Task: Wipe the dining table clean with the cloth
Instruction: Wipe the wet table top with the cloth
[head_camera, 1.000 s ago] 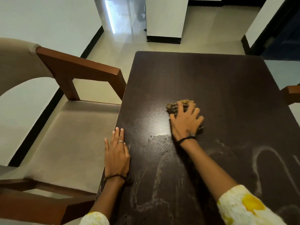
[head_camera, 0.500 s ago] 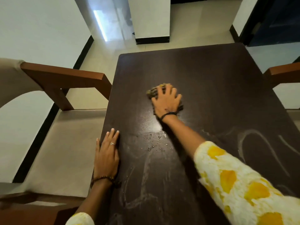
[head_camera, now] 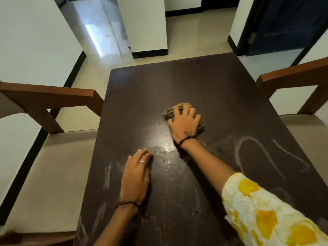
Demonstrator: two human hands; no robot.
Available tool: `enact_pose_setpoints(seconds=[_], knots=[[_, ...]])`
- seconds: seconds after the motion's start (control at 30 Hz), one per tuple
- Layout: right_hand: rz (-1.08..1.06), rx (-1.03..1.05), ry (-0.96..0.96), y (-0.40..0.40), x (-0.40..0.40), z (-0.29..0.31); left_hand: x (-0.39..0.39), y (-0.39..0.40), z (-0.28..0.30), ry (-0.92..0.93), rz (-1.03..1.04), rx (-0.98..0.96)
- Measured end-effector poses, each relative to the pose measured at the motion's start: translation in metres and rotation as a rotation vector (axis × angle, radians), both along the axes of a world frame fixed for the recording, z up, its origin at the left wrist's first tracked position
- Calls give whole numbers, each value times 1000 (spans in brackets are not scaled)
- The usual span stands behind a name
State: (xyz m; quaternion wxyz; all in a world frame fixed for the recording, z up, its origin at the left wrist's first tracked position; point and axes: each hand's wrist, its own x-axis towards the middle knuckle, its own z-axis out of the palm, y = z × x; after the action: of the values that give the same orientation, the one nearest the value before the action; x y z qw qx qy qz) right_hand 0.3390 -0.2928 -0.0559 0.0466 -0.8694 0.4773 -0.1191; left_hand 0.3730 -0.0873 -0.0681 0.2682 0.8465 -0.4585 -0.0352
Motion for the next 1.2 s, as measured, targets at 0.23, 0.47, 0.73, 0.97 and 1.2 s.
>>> enact_pose_setpoints(seconds=[0.23,0.47,0.73,0.97,1.2], knots=[[133,-16,7,-51,-62,-5,-89,-78,0,45,-134,8],[-347,27,94,-127,-160,3,-94,-90,-8,-77,-122,120],[-171,-36,62,-46,-140,-3,-97,-91,-9,-115,-143,137],[-134,-24,78,-91,-174,-1,-98,-92,-9,-71,-134,72],[-306,35,102,-118,-222,6,-98,-92,-7,-34,-120,56]])
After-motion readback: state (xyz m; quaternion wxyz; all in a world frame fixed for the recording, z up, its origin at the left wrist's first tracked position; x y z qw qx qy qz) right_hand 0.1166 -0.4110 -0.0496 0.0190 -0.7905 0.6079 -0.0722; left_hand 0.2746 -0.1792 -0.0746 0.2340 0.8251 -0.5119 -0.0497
